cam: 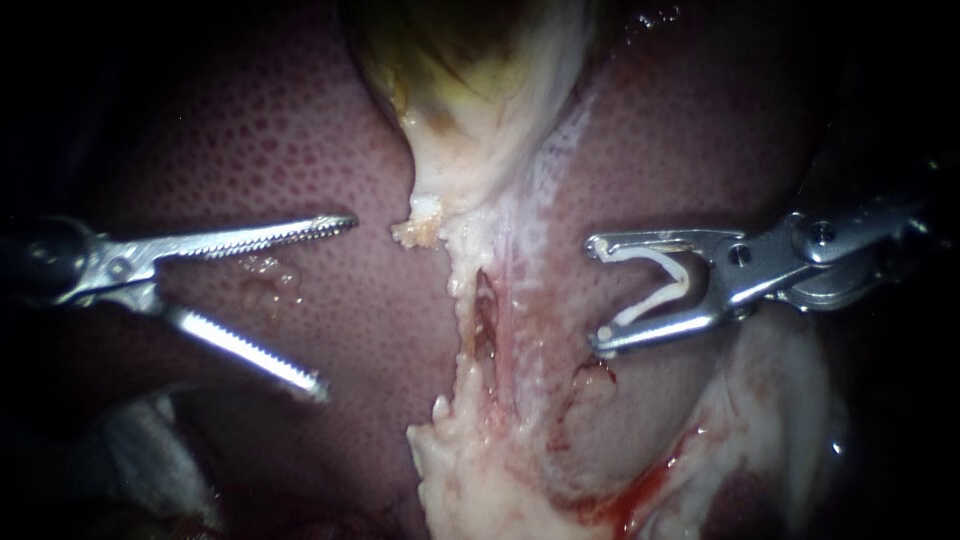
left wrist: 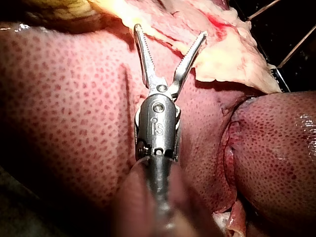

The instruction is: Grabbing gallbladder

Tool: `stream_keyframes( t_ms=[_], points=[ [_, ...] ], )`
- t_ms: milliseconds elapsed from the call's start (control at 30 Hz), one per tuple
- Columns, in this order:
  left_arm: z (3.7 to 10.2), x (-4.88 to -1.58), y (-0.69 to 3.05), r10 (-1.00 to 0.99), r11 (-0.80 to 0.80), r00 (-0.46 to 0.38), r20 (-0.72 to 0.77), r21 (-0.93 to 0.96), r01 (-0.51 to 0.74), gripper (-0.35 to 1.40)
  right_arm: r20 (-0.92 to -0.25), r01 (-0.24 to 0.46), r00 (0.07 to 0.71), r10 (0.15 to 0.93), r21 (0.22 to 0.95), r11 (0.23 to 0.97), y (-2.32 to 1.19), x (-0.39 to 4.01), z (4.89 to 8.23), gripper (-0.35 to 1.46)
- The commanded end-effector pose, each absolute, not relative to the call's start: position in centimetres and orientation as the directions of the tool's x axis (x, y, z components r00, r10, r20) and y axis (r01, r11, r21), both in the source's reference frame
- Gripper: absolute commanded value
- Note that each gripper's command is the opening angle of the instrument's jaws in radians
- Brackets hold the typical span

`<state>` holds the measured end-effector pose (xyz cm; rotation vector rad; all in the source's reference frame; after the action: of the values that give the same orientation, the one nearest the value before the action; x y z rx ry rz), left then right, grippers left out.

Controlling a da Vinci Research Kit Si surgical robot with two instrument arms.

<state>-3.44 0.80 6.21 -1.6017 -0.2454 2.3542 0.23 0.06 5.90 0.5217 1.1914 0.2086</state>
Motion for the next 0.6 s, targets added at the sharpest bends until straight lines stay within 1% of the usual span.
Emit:
stream_keyframes(
  t_ms=[33, 233, 600],
  points=[
    [6.21, -3.44, 0.8, 0.325, -0.946, -0.344, -0.881, -0.296, -0.135, 0.96, -0.829, 0.115, 0.368, 0.422, 0.491, 0.864, 0.06, 0.23, 5.9, 0.6],
    [6.23, -3.45, 0.84, 0.32, -0.947, -0.351, -0.88, -0.284, -0.151, 0.94, -0.828, 0.114, 0.368, 0.422, 0.491, 0.864, 0.06, 0.23, 5.91, 0.6],
    [6.54, -3.69, 1.17, 0.464, -0.877, -0.335, -0.82, -0.373, -0.302, 0.86, -0.828, 0.114, 0.369, 0.422, 0.491, 0.864, 0.06, 0.24, 5.91, 0.6]
  ],
)
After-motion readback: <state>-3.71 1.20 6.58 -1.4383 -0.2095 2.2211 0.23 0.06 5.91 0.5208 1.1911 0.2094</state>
